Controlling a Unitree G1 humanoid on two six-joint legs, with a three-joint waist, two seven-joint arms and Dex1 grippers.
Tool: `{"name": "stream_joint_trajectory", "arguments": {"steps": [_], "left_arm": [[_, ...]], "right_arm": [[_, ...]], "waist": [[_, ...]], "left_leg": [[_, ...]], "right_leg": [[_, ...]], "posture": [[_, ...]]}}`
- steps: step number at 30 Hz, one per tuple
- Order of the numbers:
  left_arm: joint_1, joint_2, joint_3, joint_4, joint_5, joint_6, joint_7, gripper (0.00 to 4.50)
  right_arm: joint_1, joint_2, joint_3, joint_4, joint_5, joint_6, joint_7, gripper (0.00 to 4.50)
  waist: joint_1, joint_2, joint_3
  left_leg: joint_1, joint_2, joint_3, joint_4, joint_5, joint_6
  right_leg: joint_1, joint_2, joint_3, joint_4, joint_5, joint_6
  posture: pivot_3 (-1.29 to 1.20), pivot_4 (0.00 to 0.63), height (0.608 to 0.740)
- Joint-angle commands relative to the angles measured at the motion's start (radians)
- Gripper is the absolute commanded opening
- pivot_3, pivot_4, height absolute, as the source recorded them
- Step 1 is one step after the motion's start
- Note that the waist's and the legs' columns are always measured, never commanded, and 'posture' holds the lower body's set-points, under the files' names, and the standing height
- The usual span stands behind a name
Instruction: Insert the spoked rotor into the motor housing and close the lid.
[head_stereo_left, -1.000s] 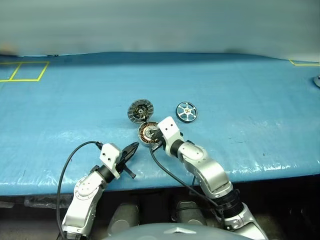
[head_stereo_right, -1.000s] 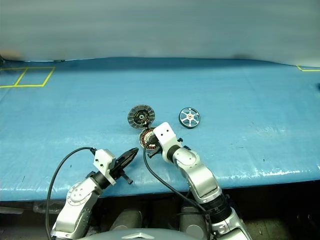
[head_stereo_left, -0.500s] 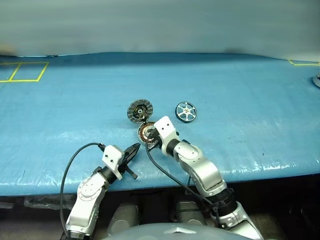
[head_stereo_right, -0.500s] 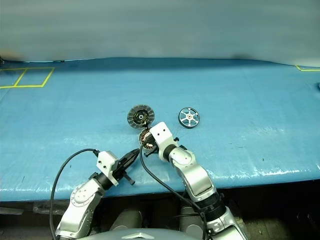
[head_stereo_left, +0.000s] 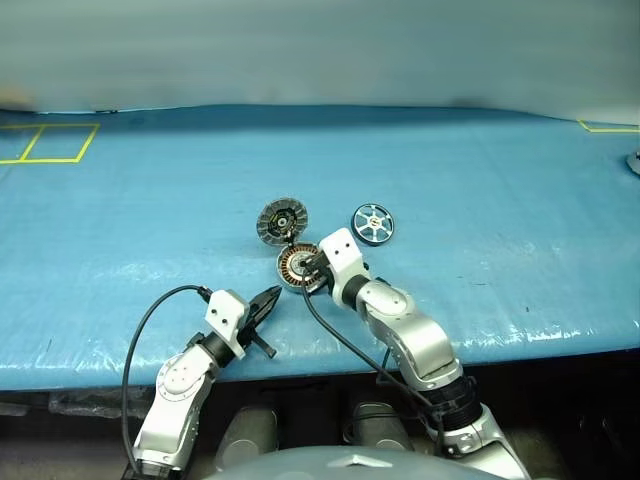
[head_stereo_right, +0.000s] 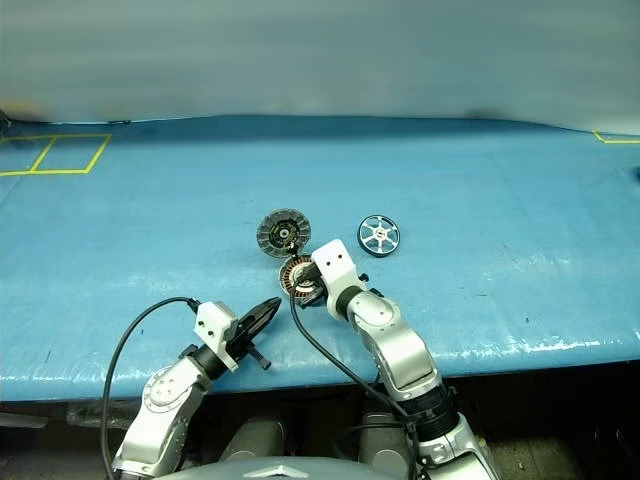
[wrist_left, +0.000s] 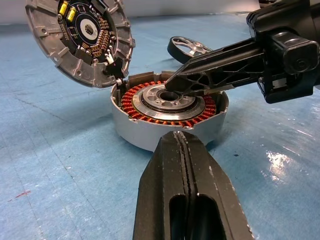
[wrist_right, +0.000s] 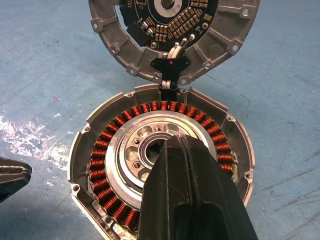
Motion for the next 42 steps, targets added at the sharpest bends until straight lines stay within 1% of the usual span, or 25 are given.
{"name": "stream_joint_trajectory", "arguments": {"steps": [1,3,6,8,10,13,15,17,19,27,32,42], "left_arm": [[-0.01,-0.003,-0.007,-0.01,-0.008,-0.011,-0.002,0.02],[-0.01,-0.004,-0.008,-0.01,-0.008,-0.009,-0.003,0.02],[-0.01,-0.003,-0.012,-0.01,-0.008,-0.003,-0.006,0.02],[-0.012,-0.004,-0.013,-0.01,-0.01,0.0,-0.007,0.02],[-0.013,-0.006,-0.014,-0.009,-0.01,0.001,-0.008,0.02],[-0.017,-0.008,-0.018,-0.006,-0.013,0.004,-0.012,0.02],[-0.018,-0.009,-0.019,-0.006,-0.014,0.005,-0.014,0.02],[-0.021,-0.01,-0.021,-0.004,-0.016,0.007,-0.017,0.0],[-0.023,-0.011,-0.024,-0.004,-0.016,0.008,-0.016,0.0],[-0.024,-0.009,-0.027,-0.009,-0.012,0.013,-0.009,0.0],[-0.02,-0.007,-0.028,-0.017,-0.007,0.021,-0.005,0.0],[-0.018,-0.009,-0.037,-0.018,-0.001,0.017,0.004,0.0]], "right_arm": [[0.013,0.005,-0.006,-0.029,0.008,0.014,-0.001,0.0],[0.014,0.005,-0.004,-0.043,0.008,0.0,0.002,0.0],[0.0,0.011,-0.05,-0.126,0.053,0.024,0.017,0.0],[-0.025,-0.028,-0.079,-0.178,0.056,0.072,0.025,0.0],[-0.045,-0.097,-0.107,-0.212,0.058,0.117,0.055,0.0],[-0.073,-0.232,-0.177,-0.21,0.089,0.175,0.131,0.0],[-0.084,-0.276,-0.203,-0.188,0.1,0.186,0.148,0.0],[-0.1,-0.315,-0.214,-0.136,0.085,0.176,0.151,0.39],[-0.117,-0.319,-0.235,-0.082,0.077,0.164,0.137,0.88],[-0.19,-0.276,-0.257,0.096,0.035,0.098,0.052,3.5],[-0.232,-0.222,-0.307,0.178,0.038,0.086,-0.009,3.5],[-0.251,-0.233,-0.263,0.269,0.021,0.036,0.028,3.5]], "waist": [[0.0,0.0,0.0],[0.0,0.0,0.0],[0.0,0.0,0.0],[0.0,0.001,0.001],[0.0,0.001,0.001],[0.003,0.001,0.001],[0.002,0.001,0.001],[-0.002,0.001,0.001],[-0.004,0.001,0.001],[0.0,0.002,0.001],[0.0,0.002,0.001],[0.0,0.002,0.002]], "left_leg": [[0.0,0.0,0.0,0.0,0.0,0.0],[0.0,0.0,0.0,0.0,0.0,0.0],[0.0,0.0,0.0,0.0,0.0,0.0],[-0.001,0.0,0.0,0.0,0.0,0.0],[-0.001,0.0,0.0,0.0,0.0,0.0],[-0.001,-0.001,0.0,0.0,0.0,0.002],[-0.002,-0.002,0.0,0.0,0.0,0.002],[-0.002,-0.001,0.0,0.0,0.0,0.002],[-0.002,0.0,0.0,-0.001,0.0,0.002],[-0.003,-0.001,0.001,0.0,0.0,0.003],[-0.003,-0.001,0.002,0.0,-0.001,0.003],[-0.003,-0.001,0.002,0.0,-0.001,0.003]], "right_leg": [[0.0,0.0,0.0,0.0,0.0,0.0],[0.0,0.0,0.0,0.0,0.0,0.0],[-0.001,0.0,0.0,0.0,0.0,0.0],[-0.001,0.0,0.0,0.0,0.0,0.0],[-0.001,0.0,0.0,0.0,0.0,0.0],[0.0,0.0,-0.002,-0.001,0.0,0.001],[0.0,-0.001,-0.003,-0.001,0.0,0.0],[-0.001,-0.003,-0.003,-0.001,0.0,0.0],[-0.001,-0.003,-0.003,-0.001,0.0,-0.001],[-0.001,-0.003,-0.003,-0.001,0.0,-0.001],[-0.001,-0.003,-0.003,-0.001,0.0,-0.001],[-0.001,-0.003,-0.003,-0.001,0.0,-0.001]], "posture": [[0.0,0.15,0.74],[0.0,0.15,0.74],[0.0,0.15,0.74],[0.0,0.15,0.74],[0.0,0.15,0.74],[0.0,0.15,0.74],[0.0,0.15,0.74],[0.0,0.15,0.74],[0.0,0.15,0.74],[0.0,0.15,0.74],[0.0,0.15,0.74],[0.0,0.15,0.74]]}}
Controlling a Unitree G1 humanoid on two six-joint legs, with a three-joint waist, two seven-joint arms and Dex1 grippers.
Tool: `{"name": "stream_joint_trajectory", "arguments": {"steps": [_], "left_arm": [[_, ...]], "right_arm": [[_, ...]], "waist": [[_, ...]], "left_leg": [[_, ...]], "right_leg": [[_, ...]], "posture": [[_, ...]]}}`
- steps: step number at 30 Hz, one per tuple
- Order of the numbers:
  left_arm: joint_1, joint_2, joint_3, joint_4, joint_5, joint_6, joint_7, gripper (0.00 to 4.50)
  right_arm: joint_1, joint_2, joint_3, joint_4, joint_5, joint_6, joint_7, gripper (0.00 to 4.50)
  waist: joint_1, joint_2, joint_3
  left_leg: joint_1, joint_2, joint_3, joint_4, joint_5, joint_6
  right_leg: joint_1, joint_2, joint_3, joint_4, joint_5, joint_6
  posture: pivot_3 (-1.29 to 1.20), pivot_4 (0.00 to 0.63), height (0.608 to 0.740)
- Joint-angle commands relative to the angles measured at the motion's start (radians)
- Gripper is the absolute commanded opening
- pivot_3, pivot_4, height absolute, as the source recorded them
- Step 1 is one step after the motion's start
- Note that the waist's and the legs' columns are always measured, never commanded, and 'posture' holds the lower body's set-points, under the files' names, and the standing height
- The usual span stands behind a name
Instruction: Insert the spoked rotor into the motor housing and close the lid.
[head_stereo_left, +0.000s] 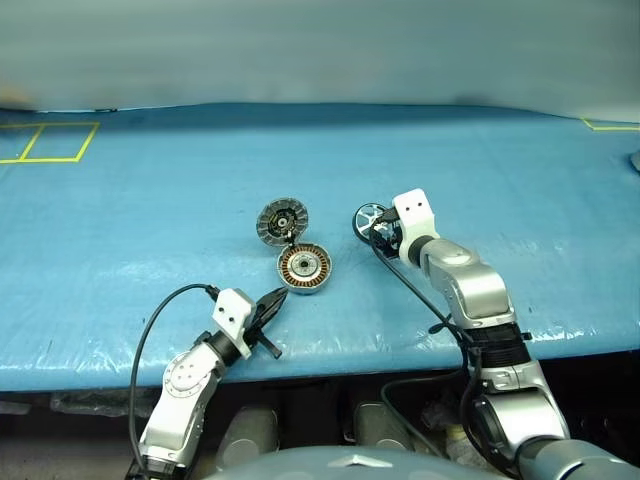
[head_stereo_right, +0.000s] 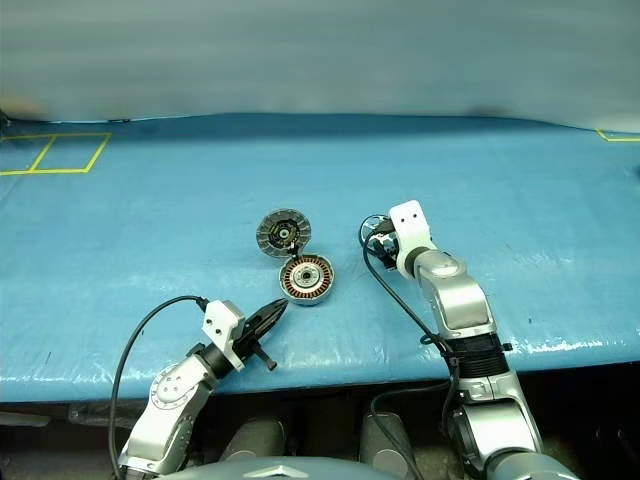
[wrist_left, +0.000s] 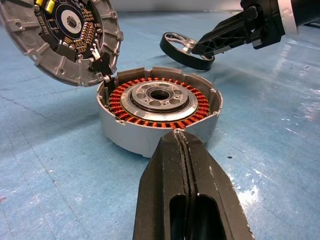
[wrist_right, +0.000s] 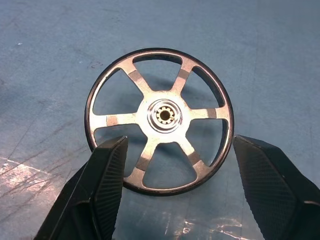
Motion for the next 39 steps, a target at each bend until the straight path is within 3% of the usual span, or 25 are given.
{"name": "stream_joint_trajectory", "arguments": {"steps": [1,11,26,29,39], "left_arm": [[-0.002,-0.005,-0.004,-0.025,0.001,-0.01,0.007,0.0],[0.004,0.002,-0.008,-0.033,0.011,-0.009,0.025,0.0],[0.003,0.011,-0.002,-0.029,0.01,-0.008,0.031,0.0],[0.001,0.011,-0.002,-0.026,0.011,-0.006,0.032,0.0],[-0.001,0.007,0.0,-0.018,0.014,-0.003,0.042,0.0]], "right_arm": [[-0.028,-0.008,0.007,0.011,-0.007,-0.037,0.024,3.5],[-0.056,-0.021,0.054,0.117,-0.053,-0.129,0.062,3.5],[-0.012,-0.033,0.115,0.044,-0.158,-0.191,0.047,3.5],[-0.018,-0.041,0.126,0.056,-0.172,-0.211,0.058,2.62],[-0.068,-0.025,0.115,0.151,-0.14,-0.192,0.146,2.62]], "waist": [[-0.001,0.0,0.0],[-0.001,0.0,0.0],[0.0,0.0,0.0],[-0.001,0.0,0.0],[-0.001,0.0,0.0]], "left_leg": [[0.0,0.0,0.0,0.0,0.0,0.0],[0.0,0.0,0.001,0.0,0.0,0.0],[0.0,0.0,0.001,0.0,0.0,0.0],[0.0,0.0,0.001,0.0,0.0,0.0],[0.001,0.0,0.001,0.0,0.0,0.0]], "right_leg": [[0.0,0.0,0.0,0.0,0.0,0.0],[0.0,0.001,0.0,0.0,0.0,0.0],[0.0,0.0,0.0,0.0,0.0,0.0],[0.0,0.0,0.0,0.0,0.0,0.0],[0.0,0.0,0.0,0.0,0.0,0.0]], "posture": [[0.0,0.15,0.74],[0.0,0.15,0.74],[0.0,0.15,0.74],[0.0,0.15,0.74],[0.0,0.15,0.74]]}}
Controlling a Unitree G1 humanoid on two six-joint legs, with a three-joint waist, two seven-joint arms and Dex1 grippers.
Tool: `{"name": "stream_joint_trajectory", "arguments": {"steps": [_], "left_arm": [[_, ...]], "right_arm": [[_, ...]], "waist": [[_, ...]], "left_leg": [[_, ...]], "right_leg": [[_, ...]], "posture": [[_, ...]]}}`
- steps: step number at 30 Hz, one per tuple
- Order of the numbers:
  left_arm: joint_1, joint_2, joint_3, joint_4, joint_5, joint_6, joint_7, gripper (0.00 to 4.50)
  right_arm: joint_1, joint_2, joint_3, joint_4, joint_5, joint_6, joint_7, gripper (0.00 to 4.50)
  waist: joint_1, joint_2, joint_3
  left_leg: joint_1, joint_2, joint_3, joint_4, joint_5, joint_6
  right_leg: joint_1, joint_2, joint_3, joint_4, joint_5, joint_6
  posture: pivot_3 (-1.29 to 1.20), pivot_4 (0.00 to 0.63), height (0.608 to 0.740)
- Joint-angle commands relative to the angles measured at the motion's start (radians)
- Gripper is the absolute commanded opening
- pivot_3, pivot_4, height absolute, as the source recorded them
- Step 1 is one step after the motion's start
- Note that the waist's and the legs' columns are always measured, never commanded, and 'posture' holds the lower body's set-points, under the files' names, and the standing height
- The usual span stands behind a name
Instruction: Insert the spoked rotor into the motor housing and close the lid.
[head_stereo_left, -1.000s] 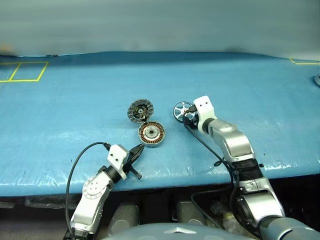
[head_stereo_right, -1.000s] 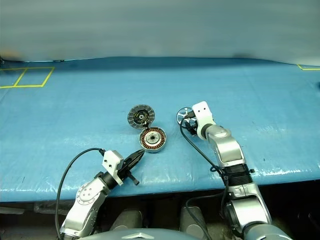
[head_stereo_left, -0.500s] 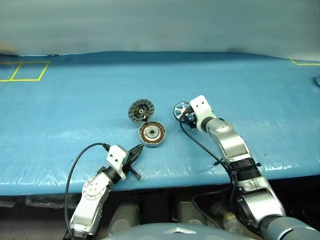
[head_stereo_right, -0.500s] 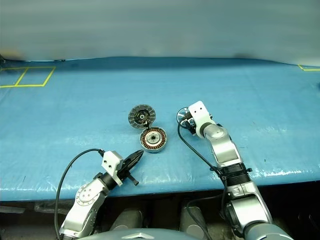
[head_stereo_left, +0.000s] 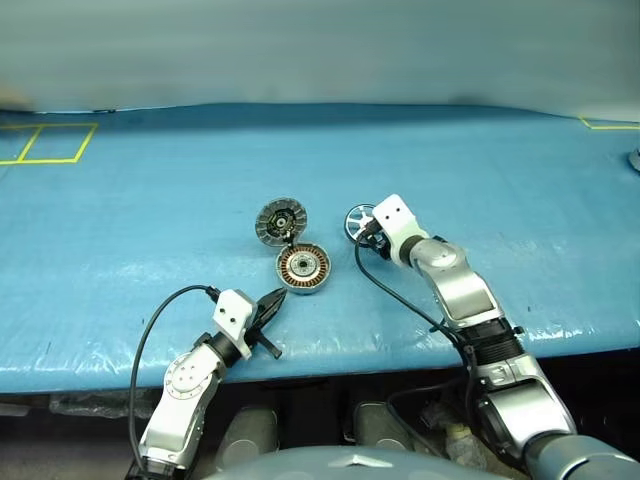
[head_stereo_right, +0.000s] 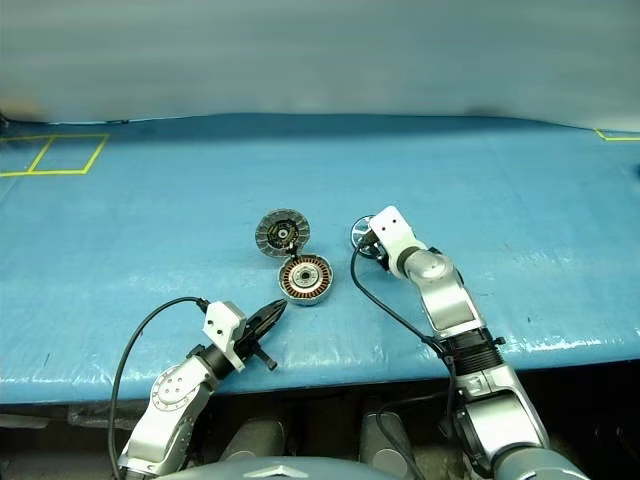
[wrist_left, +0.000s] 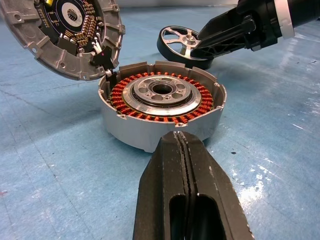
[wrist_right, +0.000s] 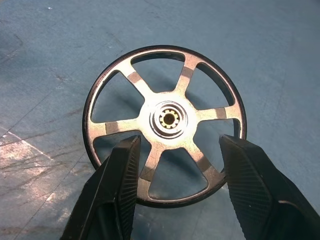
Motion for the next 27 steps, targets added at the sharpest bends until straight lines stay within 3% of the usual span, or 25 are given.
{"name": "stream_joint_trajectory", "arguments": {"steps": [1,5,12,17,23,27], "left_arm": [[-0.005,0.0,0.005,-0.017,0.002,-0.006,0.006,0.0],[-0.005,0.0,0.004,-0.016,0.003,-0.006,0.009,0.0],[0.003,-0.001,0.0,-0.019,0.008,-0.006,0.021,0.0],[0.005,-0.001,-0.002,-0.02,0.009,-0.005,0.021,0.0],[0.001,-0.002,-0.003,-0.019,0.008,-0.009,0.019,0.0],[-0.005,0.002,-0.004,-0.02,0.007,-0.006,0.014,0.0]], "right_arm": [[-0.034,0.018,-0.015,0.042,0.026,0.014,0.028,2.62],[-0.051,0.037,-0.034,0.068,0.054,0.05,0.051,2.62],[-0.031,0.045,-0.042,0.033,0.053,0.108,0.034,1.22],[0.013,0.061,-0.063,-0.04,0.066,0.141,0.005,1.22],[0.147,0.034,-0.068,-0.358,0.063,0.2,-0.01,1.12],[0.191,-0.058,-0.046,-0.583,0.065,0.26,0.037,0.03]], "waist": [[0.0,0.0,0.0],[0.0,0.0,0.0],[0.0,0.0,-0.001],[0.002,0.0,-0.001],[0.003,0.0,-0.001],[0.003,0.002,0.0]], "left_leg": [[0.0,0.0,0.0,0.0,0.0,0.0],[0.0,0.0,0.0,0.0,0.0,0.0],[0.002,0.0,0.0,0.0,0.0,0.0],[0.002,0.0,0.0,0.0,0.0,0.0],[0.0,0.0,-0.001,0.0,-0.001,0.001],[-0.001,0.0,-0.001,0.0,-0.001,0.001]], "right_leg": [[0.0,0.0,0.0,0.0,0.0,0.0],[0.0,0.0,0.0,0.0,0.0,0.0],[0.001,-0.001,0.001,0.0,0.0,0.0],[0.001,-0.001,0.001,0.0,0.0,0.0],[0.0,-0.001,0.001,-0.001,0.0,0.0],[-0.001,-0.001,0.0,-0.001,0.0,0.001]], "posture": [[0.0,0.15,0.74],[0.0,0.15,0.74],[0.0,0.15,0.74],[0.0,0.15,0.74],[0.0,0.15,0.74],[0.0,0.15,0.74]]}}
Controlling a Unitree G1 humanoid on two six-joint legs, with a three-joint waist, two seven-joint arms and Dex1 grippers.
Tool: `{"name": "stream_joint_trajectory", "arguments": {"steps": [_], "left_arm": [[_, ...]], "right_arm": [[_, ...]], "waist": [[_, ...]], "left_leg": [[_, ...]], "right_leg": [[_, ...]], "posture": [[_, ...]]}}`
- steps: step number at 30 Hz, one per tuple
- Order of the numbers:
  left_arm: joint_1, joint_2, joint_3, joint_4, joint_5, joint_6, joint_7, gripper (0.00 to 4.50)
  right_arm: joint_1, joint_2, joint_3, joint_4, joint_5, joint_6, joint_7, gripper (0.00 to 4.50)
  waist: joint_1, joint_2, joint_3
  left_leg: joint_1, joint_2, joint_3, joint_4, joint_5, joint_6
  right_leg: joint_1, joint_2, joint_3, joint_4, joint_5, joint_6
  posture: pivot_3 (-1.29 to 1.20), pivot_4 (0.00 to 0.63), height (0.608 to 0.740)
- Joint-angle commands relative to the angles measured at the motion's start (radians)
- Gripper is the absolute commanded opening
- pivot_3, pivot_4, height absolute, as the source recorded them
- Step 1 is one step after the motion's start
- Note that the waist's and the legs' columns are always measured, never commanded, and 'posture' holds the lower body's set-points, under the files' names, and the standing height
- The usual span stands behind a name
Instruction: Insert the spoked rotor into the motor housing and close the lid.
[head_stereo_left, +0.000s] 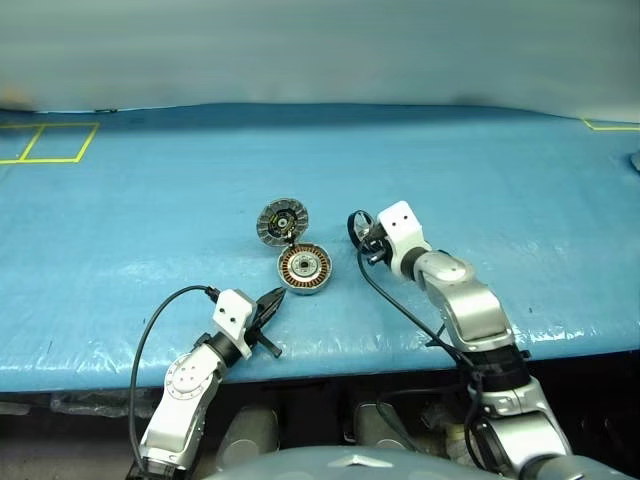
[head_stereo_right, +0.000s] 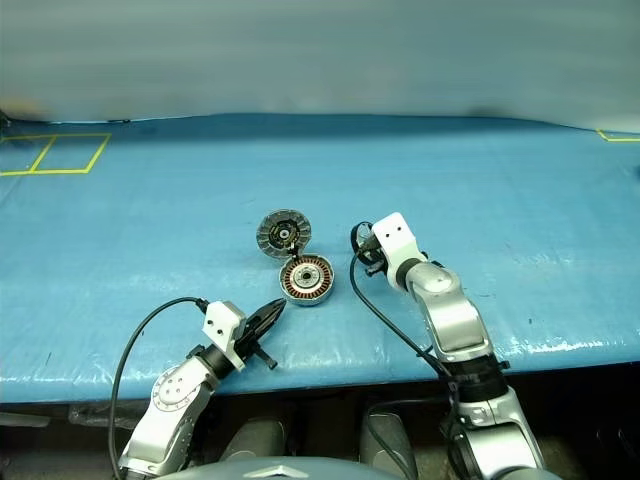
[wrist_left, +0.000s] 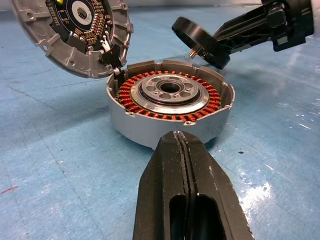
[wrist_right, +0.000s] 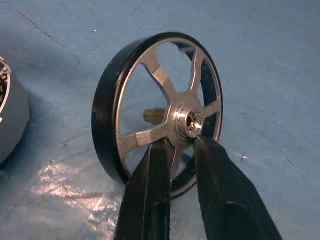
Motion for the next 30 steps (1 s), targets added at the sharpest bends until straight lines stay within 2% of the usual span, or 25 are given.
{"name": "stream_joint_trajectory", "arguments": {"steps": [1,6,12,19,23,26,30], "left_arm": [[-0.009,0.003,-0.002,-0.02,0.003,-0.004,-0.005,0.0],[-0.019,0.004,-0.003,-0.015,-0.001,0.002,-0.01,0.0],[-0.024,0.006,-0.007,-0.014,0.002,0.009,-0.012,0.0],[-0.02,0.007,0.0,-0.017,0.002,0.015,-0.007,0.0],[-0.024,0.009,-0.001,-0.011,-0.002,0.011,-0.015,0.0],[-0.031,0.009,-0.002,-0.004,-0.002,0.005,-0.021,0.0],[-0.038,0.004,-0.003,-0.001,0.002,0.0,-0.023,0.0]], "right_arm": [[0.007,-0.072,0.011,-0.227,0.019,0.048,0.058,0.03],[0.025,-0.121,0.061,-0.384,0.059,0.119,0.099,0.03],[0.064,-0.102,0.078,-0.352,0.059,0.138,0.052,0.03],[-0.013,0.028,0.01,-0.257,0.034,0.109,-0.104,0.03],[-0.1,0.099,-0.046,-0.082,-0.005,0.009,-0.223,0.03],[-0.168,0.099,-0.052,0.098,-0.048,-0.123,-0.277,0.03],[-0.287,0.118,-0.071,0.435,-0.058,-0.331,-0.315,0.03]], "waist": [[-0.001,0.001,0.0],[-0.001,0.001,0.001],[0.002,0.0,0.001],[-0.001,0.0,0.001],[-0.001,0.0,0.001],[0.0,0.0,0.001],[-0.003,0.0,0.001]], "left_leg": [[0.0,0.0,0.0,0.0,0.0,0.0],[0.0,0.001,-0.001,0.0,0.0,0.0],[0.0,0.0,-0.001,0.001,0.0,0.0],[0.0,0.001,-0.001,0.001,0.0,-0.001],[0.0,0.0,-0.001,0.001,0.001,-0.001],[0.0,-0.001,-0.001,0.001,0.001,-0.001],[0.0,-0.002,0.001,0.0,0.003,-0.004]], "right_leg": [[0.0,0.0,0.0,0.0,0.0,0.0],[0.0,0.001,-0.002,0.0,-0.003,0.004],[0.001,0.0,-0.002,0.0,-0.002,0.004],[0.0,0.0,-0.002,0.0,-0.002,0.003],[0.0,0.0,-0.002,0.0,-0.001,0.003],[0.0,0.001,-0.002,0.001,0.0,0.001],[0.0,0.002,-0.001,0.001,0.001,0.0]], "posture": [[0.0,0.15,0.74],[0.0,0.15,0.74],[0.0,0.15,0.74],[0.0,0.15,0.74],[0.0,0.15,0.74],[0.0,0.15,0.74],[0.0,0.15,0.74]]}}
